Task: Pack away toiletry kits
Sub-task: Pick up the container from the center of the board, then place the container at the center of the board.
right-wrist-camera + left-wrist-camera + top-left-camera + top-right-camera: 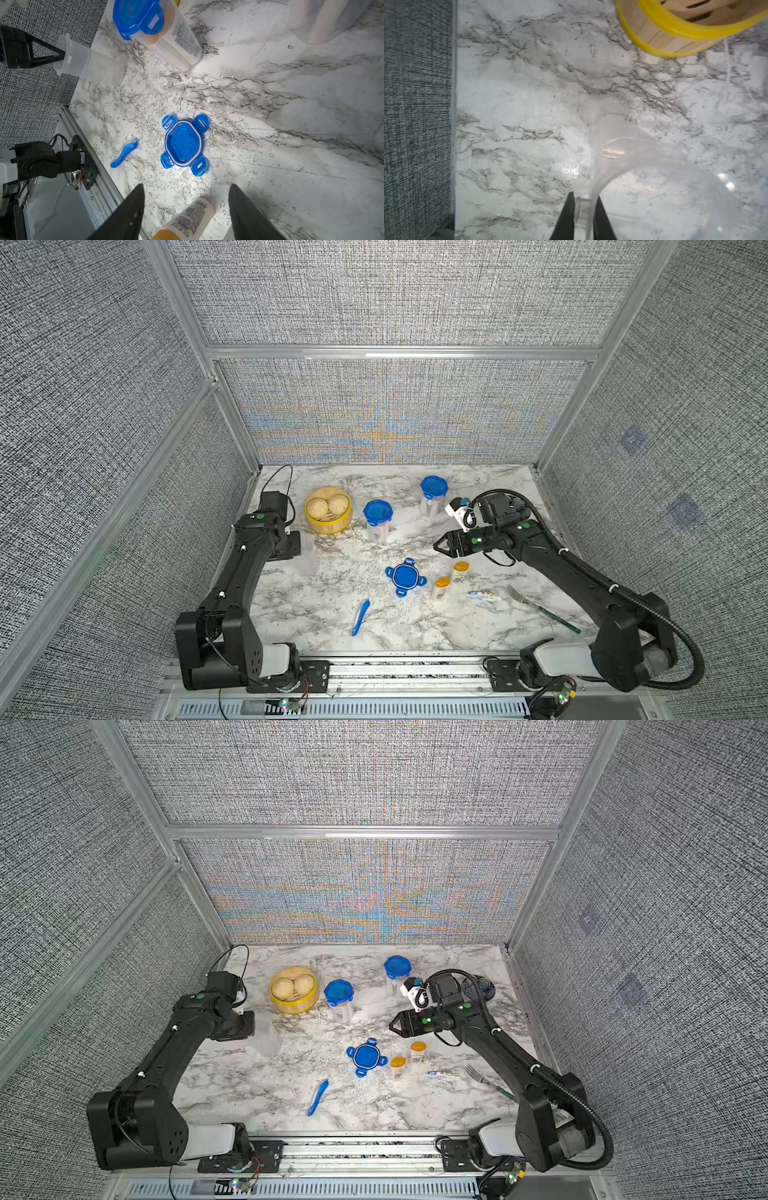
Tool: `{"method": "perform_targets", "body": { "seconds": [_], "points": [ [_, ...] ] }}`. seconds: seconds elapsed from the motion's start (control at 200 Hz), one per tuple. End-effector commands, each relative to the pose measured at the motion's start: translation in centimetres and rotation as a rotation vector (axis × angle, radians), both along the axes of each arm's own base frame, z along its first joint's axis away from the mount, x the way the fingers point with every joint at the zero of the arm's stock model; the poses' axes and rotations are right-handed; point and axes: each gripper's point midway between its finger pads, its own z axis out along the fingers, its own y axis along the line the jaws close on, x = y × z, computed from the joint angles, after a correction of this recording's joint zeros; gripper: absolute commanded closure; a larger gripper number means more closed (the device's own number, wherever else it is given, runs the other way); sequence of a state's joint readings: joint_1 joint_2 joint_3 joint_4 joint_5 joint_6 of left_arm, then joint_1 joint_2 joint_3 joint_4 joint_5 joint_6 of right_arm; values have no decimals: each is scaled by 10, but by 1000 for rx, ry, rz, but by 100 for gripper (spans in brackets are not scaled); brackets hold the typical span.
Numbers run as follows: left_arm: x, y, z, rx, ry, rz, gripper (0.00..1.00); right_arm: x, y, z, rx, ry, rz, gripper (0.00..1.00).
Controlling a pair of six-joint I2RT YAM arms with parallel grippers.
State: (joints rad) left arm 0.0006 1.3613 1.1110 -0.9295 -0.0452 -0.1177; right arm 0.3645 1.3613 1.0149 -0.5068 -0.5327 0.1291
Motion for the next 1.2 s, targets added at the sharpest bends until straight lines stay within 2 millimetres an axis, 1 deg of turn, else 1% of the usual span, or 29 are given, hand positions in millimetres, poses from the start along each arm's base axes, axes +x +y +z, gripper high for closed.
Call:
{"method": "perform_targets", "body": {
  "seconds": [0.0,0.05,0.155,0.25,0.32,0.365,0.46,0.54,0.605,0.695,0.836,0.876,0.946,1.026,1.101,1.146,1.196],
  "points": [
    [-2,-24,5,-107,13,-125,88,-1,1,2,13,5,1,34],
    [-2,-34,6,-162,16,-150,89,0,1,3,14,7,-3,34],
    [-3,-63,11,-293,5,-197,93,0,3,5,23,17,-1,34],
    [-9,-79,13,-293,5,-238,93,0,3,7,30,23,-6,34],
    [-15,-95,15,-320,22,-282,93,-1,3,7,32,28,-9,34],
    [-20,-106,14,-332,46,-312,93,-1,3,7,32,36,-13,34],
    [-28,-121,10,-315,100,-363,93,0,3,7,35,46,-20,34],
    [-30,-125,4,-272,133,-390,92,-1,3,6,34,55,-25,34],
    [-30,-124,-1,-244,152,-400,92,-1,2,4,29,61,-34,33],
    [-27,-127,-4,-250,158,-403,92,-1,0,3,21,69,-48,32],
    [-24,-133,-8,-255,171,-412,89,-3,-4,6,12,54,-68,28],
    [-24,-135,-9,-258,178,-413,87,-4,-6,6,4,49,-76,25],
    [-24,-140,-13,-269,188,-425,82,-6,-10,6,-8,42,-84,19],
    [-20,-145,-13,-272,181,-433,74,-7,-11,8,-13,34,-84,17],
    [-16,-149,-8,-288,152,-440,67,-9,-12,11,-13,14,-74,17],
    [-13,-153,-1,-309,122,-449,62,-10,-13,13,-19,-4,-71,17],
    [-11,-157,7,-332,91,-456,58,-11,-16,16,-29,-29,-68,19]
  ]
}}
